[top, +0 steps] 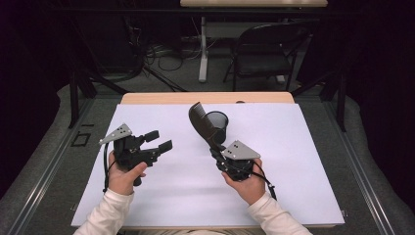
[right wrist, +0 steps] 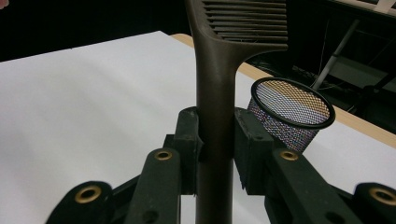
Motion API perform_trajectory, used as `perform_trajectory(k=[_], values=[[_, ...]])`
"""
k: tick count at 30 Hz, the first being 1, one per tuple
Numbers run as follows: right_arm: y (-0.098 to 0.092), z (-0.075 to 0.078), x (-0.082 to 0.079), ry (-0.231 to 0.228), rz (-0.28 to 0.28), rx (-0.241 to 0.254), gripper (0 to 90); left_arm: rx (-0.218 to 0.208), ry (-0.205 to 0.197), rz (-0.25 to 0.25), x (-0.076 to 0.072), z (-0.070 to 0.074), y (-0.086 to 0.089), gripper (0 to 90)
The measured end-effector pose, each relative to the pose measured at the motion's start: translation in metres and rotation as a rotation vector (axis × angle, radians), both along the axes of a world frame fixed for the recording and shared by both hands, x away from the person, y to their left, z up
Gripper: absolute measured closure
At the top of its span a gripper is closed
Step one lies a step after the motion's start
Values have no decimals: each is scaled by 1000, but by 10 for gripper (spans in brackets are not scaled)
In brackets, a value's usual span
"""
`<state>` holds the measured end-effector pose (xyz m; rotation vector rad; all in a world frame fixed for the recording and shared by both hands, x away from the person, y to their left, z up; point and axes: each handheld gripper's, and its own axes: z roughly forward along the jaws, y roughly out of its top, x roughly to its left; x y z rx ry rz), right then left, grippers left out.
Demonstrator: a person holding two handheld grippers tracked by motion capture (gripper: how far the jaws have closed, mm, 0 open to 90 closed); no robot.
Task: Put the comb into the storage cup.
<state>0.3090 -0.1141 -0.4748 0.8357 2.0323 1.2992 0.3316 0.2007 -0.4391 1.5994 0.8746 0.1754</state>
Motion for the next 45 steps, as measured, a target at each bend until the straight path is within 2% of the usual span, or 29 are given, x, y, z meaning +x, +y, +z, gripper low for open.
perform_trajectory(k=[3,8,12,18,21,26,34,45], values=[[-1,0,0,0,-3,2,726,-8,11,-4,4,5,-2,219],[-1,0,0,-1,-8,1,727,-2,1,7,9,15,-8,219],[-2,1,0,-2,-8,5,726,0,17,-15,12,23,-14,219],[-2,1,0,-7,-11,3,726,-27,8,-6,13,31,-20,299],[-1,0,0,-7,-11,1,726,-56,29,-9,15,35,-22,313],[-1,0,0,-6,-9,-2,727,-73,53,-14,20,41,-26,339],[0,-1,0,-8,-9,-6,726,-41,79,-14,24,50,-36,422],[1,-2,0,-6,-1,-10,726,-52,125,-13,34,60,-46,488]])
